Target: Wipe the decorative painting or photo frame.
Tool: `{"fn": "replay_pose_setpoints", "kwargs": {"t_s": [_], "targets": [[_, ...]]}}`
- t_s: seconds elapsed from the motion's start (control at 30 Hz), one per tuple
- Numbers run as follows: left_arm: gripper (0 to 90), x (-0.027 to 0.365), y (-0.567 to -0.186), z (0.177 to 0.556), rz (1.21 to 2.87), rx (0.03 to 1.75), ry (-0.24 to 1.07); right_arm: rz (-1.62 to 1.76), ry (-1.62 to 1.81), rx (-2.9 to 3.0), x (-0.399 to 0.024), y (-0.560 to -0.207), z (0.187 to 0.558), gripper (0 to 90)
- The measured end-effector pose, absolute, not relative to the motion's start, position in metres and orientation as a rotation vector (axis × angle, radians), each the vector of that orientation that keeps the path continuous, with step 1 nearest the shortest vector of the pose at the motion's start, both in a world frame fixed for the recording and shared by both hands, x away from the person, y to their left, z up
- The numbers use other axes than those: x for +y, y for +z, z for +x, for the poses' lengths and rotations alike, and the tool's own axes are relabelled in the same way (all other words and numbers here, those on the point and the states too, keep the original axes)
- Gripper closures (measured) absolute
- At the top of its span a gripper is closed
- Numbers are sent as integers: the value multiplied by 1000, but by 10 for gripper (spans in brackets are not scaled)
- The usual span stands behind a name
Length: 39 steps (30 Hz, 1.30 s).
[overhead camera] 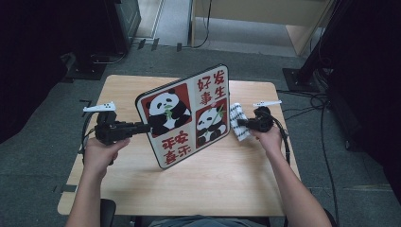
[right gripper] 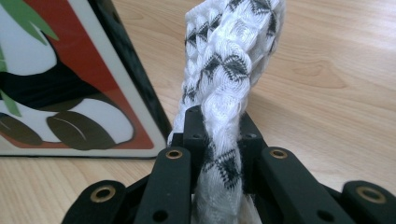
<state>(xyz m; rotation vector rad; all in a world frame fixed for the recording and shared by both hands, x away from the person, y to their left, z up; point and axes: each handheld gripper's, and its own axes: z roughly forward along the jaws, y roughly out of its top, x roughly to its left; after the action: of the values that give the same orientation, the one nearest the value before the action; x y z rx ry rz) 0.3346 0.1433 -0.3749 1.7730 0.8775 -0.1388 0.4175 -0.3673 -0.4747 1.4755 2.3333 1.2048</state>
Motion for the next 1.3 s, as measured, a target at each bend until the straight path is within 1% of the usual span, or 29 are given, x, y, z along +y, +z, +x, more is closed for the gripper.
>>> {"fn": "replay_pose_setpoints", "kwargs": {"t_s": [0.17,0.4,0.67,0.83,1.0,1.13,1.17,1.3], "targets": [[750,143,-375,335,1775,877,-139,1488,1202,2306,-373,-472,419,805],[749,143,-375,334,1776,881,-132,1531,1154,2247,-391,-469,420,801],[748,142,-374,334,1779,886,-123,1605,1088,2244,-400,-490,426,790],[747,142,-374,334,1785,886,-119,1613,1096,2229,-400,-494,428,772],[744,142,-374,334,1786,888,-118,1628,1088,2224,-402,-497,429,700],[739,142,-374,334,1788,893,-118,1636,1089,2220,-402,-496,429,671],[740,142,-373,334,1795,893,-114,1641,1075,2214,-403,-495,429,606],[739,141,-373,334,1798,892,-112,1649,1077,2196,-404,-493,430,508]]}}
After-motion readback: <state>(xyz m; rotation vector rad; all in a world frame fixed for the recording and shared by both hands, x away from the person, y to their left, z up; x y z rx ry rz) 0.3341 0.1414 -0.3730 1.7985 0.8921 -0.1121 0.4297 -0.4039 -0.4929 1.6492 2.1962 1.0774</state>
